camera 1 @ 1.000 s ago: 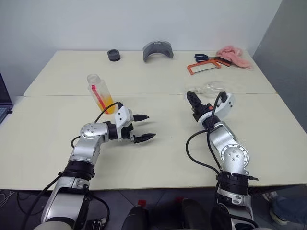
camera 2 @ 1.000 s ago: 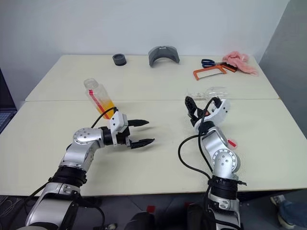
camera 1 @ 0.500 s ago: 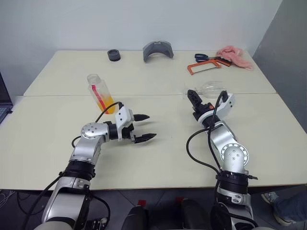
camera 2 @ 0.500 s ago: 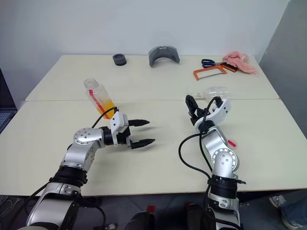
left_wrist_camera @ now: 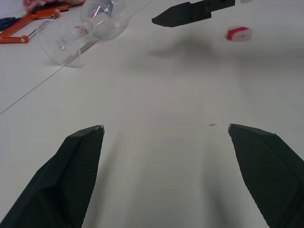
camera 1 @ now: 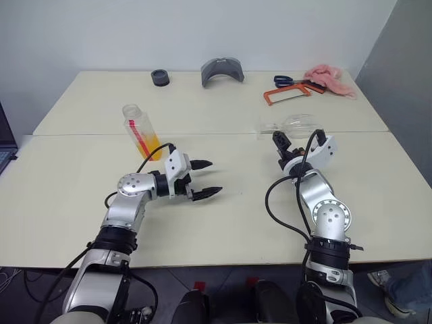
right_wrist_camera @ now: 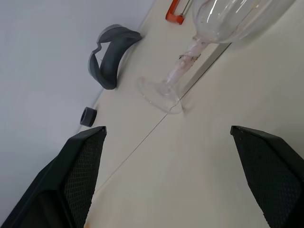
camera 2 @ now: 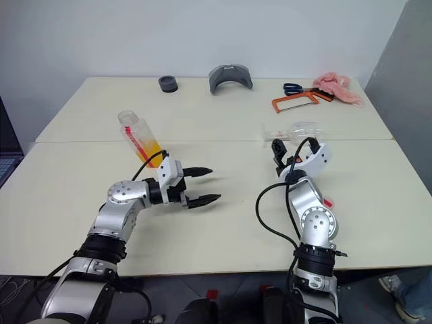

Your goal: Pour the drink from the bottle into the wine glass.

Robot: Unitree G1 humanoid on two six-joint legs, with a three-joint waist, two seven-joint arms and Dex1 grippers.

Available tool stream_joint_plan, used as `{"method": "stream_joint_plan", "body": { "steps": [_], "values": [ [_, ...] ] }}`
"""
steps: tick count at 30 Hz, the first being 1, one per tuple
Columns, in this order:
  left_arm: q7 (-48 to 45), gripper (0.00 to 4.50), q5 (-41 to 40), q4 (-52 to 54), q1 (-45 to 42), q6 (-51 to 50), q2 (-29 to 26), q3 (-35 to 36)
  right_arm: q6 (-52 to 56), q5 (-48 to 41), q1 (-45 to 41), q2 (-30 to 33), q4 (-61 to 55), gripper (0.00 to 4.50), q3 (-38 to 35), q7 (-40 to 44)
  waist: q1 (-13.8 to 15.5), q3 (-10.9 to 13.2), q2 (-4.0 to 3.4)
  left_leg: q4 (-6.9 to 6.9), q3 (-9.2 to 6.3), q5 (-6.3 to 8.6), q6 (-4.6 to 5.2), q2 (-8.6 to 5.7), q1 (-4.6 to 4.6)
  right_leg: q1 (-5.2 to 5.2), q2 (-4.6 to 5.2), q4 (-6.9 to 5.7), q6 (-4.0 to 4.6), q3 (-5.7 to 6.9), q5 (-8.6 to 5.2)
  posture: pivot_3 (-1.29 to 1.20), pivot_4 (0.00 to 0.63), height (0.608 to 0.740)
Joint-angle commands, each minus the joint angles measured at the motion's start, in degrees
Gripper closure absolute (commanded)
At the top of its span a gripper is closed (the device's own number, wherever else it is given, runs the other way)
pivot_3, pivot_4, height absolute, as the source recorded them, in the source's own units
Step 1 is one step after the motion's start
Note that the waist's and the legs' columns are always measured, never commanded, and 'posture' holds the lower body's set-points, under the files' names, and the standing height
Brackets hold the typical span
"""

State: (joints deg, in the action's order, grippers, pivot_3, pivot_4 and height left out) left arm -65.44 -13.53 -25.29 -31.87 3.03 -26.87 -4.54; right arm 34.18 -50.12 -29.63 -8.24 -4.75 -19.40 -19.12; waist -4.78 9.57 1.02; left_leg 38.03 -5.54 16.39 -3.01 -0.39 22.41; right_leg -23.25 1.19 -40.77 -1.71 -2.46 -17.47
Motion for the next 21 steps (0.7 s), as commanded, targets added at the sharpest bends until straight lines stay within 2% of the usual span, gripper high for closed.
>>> {"method": "stream_joint_plan", "body": {
  "steps": [1,12,21],
  "values": [
    [0.5,0.00,-0.1,1.0,-1.1,0.8,-0.1,0.9,-0.5,0.0,-0.9,-0.1,-1.3,0.03,0.2,-0.2,0.0,0.0,0.00,0.00,0.00,0.00,0.00,0.00,0.00,0.00,0.00,0.00,0.00,0.00,0.00,0.00,0.150,0.740],
    [0.9,0.00,-0.1,1.7,-1.0,0.4,-0.2,0.7,1.8,-1.4,0.0,0.1,-3.2,0.03,1.2,0.4,0.0,0.0,0.00,0.00,-0.01,0.00,0.00,0.00,0.01,0.00,0.00,0.01,0.00,0.00,0.00,0.00,0.150,0.740],
    [1.2,0.00,0.0,2.3,-1.5,-0.1,-0.1,0.5,0.1,3.2,-0.8,1.3,-1.4,0.03,1.6,0.1,0.0,0.0,0.00,0.00,0.00,0.00,0.01,-0.01,0.01,0.00,0.00,0.01,0.00,0.00,0.00,0.00,0.150,0.740]
  ]
}}
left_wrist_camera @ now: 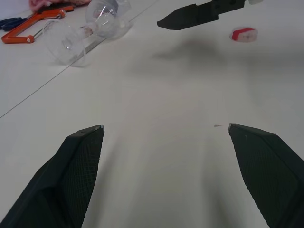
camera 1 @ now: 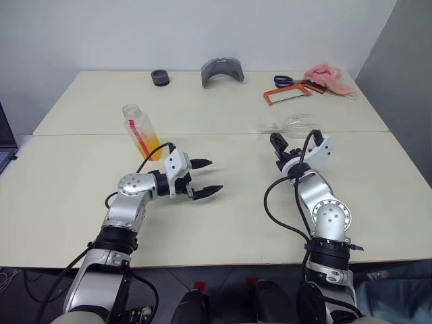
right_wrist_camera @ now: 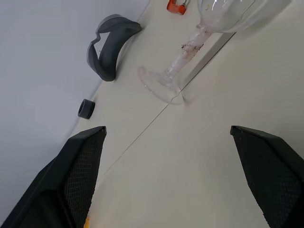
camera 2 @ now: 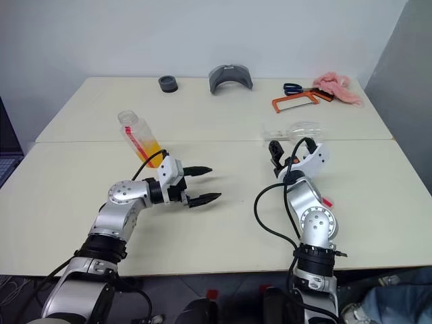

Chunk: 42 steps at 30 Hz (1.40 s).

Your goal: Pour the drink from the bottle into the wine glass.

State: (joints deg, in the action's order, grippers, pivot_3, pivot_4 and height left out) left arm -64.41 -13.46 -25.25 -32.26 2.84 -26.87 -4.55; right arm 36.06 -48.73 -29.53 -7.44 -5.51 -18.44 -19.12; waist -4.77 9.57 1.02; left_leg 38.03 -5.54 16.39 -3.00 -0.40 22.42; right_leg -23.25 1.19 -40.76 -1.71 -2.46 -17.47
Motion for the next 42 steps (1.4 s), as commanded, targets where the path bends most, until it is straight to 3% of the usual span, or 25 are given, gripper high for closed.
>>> {"method": "stream_joint_plan", "body": {
  "steps": [1,8,23,42],
  "values": [
    [0.2,0.00,-0.1,2.3,-1.1,0.0,-0.1,0.5,-2.4,2.7,-1.5,0.6,0.3,0.03,0.5,0.1,0.0,0.0,0.00,0.00,0.00,0.00,0.00,0.00,0.00,0.00,0.00,0.00,0.00,0.00,0.00,0.00,0.150,0.740],
    [0.5,0.00,0.0,2.8,-0.9,-0.2,-0.2,0.5,-2.9,4.4,-2.9,0.8,1.8,0.03,0.4,1.0,0.0,0.0,0.00,-0.01,0.00,0.00,0.00,0.00,0.00,0.00,0.00,0.00,0.00,0.00,0.00,0.00,0.150,0.740],
    [0.6,0.00,0.1,3.6,-0.9,-0.9,0.1,0.2,5.8,2.2,1.8,2.6,-6.6,0.03,4.4,5.6,0.0,0.0,0.00,-0.02,0.00,0.00,0.00,0.01,0.01,0.00,0.00,0.02,0.00,0.00,0.00,0.00,0.150,0.740],
    [0.4,0.00,0.5,2.0,-1.0,0.1,0.5,0.2,6.6,3.9,2.9,3.4,-7.3,0.03,4.5,5.4,0.0,0.0,0.00,-0.02,0.00,0.00,0.00,0.00,0.01,0.00,0.00,0.04,0.00,0.00,0.00,0.00,0.150,0.740]
  ]
}}
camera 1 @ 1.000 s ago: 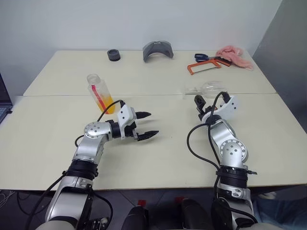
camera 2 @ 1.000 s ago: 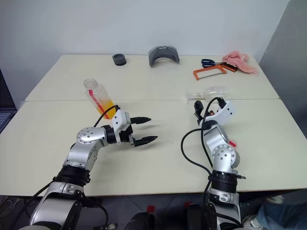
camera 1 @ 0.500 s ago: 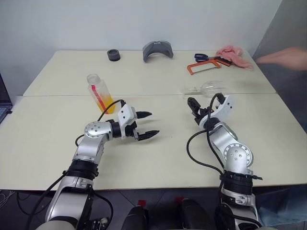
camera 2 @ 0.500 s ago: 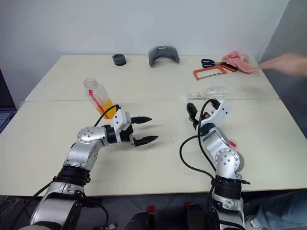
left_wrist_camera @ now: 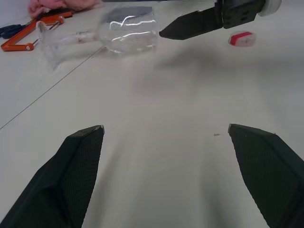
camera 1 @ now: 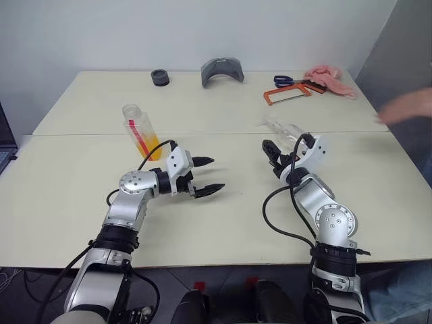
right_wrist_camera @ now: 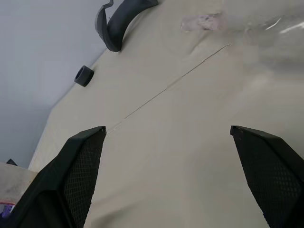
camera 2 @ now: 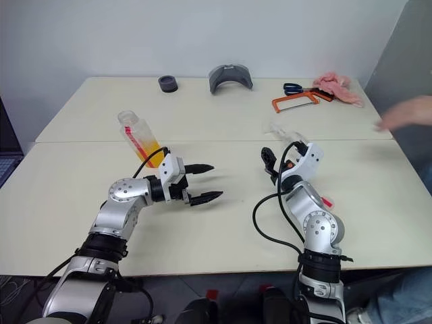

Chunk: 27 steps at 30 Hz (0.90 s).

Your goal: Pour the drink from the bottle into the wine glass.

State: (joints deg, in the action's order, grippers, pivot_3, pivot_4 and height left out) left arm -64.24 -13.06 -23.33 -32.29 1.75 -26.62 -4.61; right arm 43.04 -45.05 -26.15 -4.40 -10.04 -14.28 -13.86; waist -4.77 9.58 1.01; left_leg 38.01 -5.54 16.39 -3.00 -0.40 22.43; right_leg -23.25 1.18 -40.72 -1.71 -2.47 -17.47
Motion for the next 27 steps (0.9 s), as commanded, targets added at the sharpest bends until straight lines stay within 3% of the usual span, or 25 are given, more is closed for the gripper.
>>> {"method": "stream_joint_plan", "body": {
  "steps": [1,19,27],
  "values": [
    [0.2,0.00,0.1,0.1,-0.9,1.2,0.3,0.3,-0.4,0.4,-0.5,0.3,-2.7,0.03,0.3,0.0,0.0,0.0,0.00,0.00,0.00,0.00,0.00,0.00,0.00,0.00,0.00,0.00,0.00,0.00,0.00,0.00,0.150,0.740],
    [-0.2,0.00,0.5,-1.8,-1.6,2.6,0.7,0.4,0.3,1.8,1.2,0.2,-4.0,0.03,-0.2,-1.1,0.0,0.0,0.00,0.00,-0.01,0.00,0.00,0.00,0.01,0.00,0.00,0.02,0.00,0.00,0.00,0.00,0.150,0.740],
    [-0.2,0.00,0.6,-2.1,-2.1,2.6,0.9,0.2,5.7,-2.4,5.2,3.5,-9.0,0.03,-0.2,1.2,0.1,0.0,0.00,-0.01,-0.02,0.00,0.00,0.00,0.05,0.00,0.00,0.09,0.00,0.02,0.00,0.00,0.150,0.740]
  ]
}}
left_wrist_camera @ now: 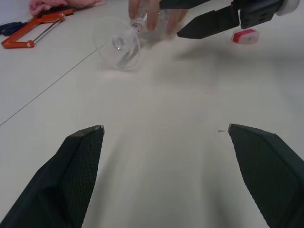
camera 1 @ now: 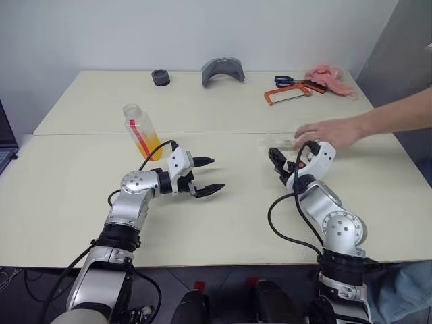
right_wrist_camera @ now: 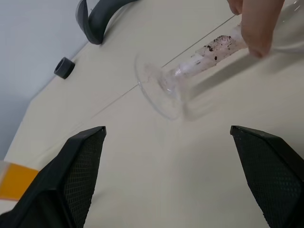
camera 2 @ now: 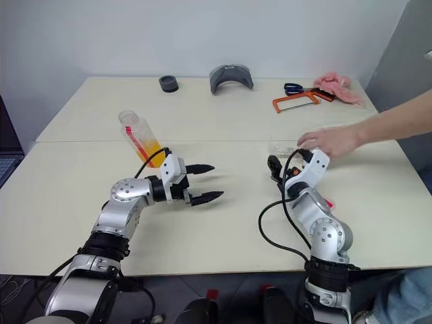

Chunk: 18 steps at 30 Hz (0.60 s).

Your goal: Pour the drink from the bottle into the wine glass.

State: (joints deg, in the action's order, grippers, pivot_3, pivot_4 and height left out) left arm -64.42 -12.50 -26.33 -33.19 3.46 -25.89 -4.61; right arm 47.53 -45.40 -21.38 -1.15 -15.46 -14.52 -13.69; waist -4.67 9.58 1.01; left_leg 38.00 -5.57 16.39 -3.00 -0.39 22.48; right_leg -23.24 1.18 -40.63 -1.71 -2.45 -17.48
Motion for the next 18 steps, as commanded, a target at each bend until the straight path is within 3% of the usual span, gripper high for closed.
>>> {"method": "stream_joint_plan", "body": {
  "steps": [1,9,18],
  "values": [
    [-0.1,0.00,0.0,0.9,-1.3,0.9,0.2,0.2,1.5,-2.3,0.8,0.4,-3.8,0.03,0.0,0.9,0.0,0.0,0.00,0.00,0.00,0.00,0.00,0.01,0.00,0.00,0.00,0.01,0.00,0.00,0.00,0.00,0.150,0.740],
    [-0.2,0.00,0.2,0.8,-1.5,0.9,0.4,0.1,3.4,-5.9,3.8,-0.7,-6.4,0.03,-1.6,-1.3,0.0,0.0,0.00,0.00,-0.01,0.00,0.01,0.00,0.01,0.00,-0.01,0.01,0.00,0.00,0.00,0.00,0.150,0.740],
    [-0.8,0.00,-1.3,1.1,-2.5,-0.3,-0.5,1.6,-4.4,-9.1,-0.7,-8.7,-2.5,0.03,-4.1,-4.9,-0.1,0.0,-0.02,0.00,0.00,0.00,0.01,-0.01,0.01,0.01,-0.02,0.04,-0.01,-0.01,0.00,0.00,0.150,0.740]
  ]
}}
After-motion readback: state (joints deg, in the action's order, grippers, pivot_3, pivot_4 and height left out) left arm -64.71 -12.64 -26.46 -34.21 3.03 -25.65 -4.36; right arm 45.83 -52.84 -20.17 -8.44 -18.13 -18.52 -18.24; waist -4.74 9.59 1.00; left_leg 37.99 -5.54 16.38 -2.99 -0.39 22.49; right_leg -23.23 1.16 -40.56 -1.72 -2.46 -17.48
